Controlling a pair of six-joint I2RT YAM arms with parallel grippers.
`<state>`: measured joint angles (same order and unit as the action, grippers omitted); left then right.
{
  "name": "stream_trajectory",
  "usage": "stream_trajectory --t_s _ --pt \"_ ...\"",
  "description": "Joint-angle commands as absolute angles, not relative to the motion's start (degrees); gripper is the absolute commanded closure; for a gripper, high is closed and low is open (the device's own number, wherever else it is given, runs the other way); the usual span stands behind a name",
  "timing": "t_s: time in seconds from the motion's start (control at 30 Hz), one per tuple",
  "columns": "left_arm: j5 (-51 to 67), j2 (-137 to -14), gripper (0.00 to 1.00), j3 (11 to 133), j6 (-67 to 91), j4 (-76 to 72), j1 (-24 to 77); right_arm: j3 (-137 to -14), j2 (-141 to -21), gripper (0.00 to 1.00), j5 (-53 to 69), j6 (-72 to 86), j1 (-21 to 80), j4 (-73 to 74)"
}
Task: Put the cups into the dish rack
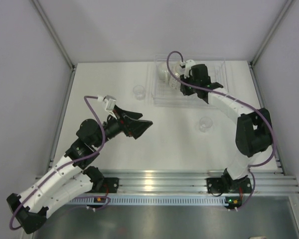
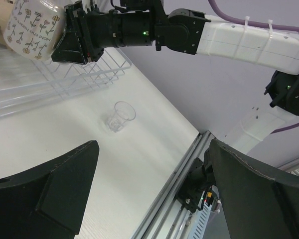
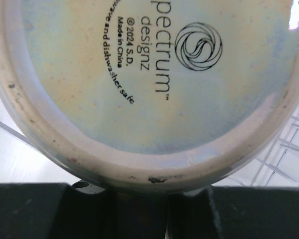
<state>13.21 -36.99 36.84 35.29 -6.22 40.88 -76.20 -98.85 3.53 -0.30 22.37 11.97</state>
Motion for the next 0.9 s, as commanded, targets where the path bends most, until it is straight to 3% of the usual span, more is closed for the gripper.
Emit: stream_trajectory --t_s 0.0,0.87 --pt "14.15 -36.3 0.02 36.3 36.56 -8.53 41.04 -81.83 -98.34 1.0 3.96 -7.29 21.8 1.14" --pt "14.94 -36.21 0.02 38.23 37.62 -7.38 41.04 -83.93 -106.43 1.0 5.97 -14.94 19.78 7.64"
